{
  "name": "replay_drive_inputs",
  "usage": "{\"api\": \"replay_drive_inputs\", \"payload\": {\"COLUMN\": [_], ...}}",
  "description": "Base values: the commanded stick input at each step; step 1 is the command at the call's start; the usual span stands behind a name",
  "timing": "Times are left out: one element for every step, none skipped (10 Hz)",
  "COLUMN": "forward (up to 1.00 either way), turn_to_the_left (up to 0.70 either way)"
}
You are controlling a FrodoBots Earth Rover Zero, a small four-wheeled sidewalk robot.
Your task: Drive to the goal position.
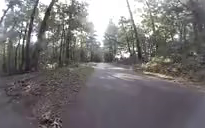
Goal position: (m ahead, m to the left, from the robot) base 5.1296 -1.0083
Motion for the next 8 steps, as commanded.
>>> {"api": "replay_drive_inputs", "payload": {"forward": [0.70,0.70,0.70,0.70,0.70,0.70,0.70,0.70], "turn_to_the_left": [-0.01,-0.01,-0.01,-0.01,-0.01,-0.01,-0.01,-0.01]}}
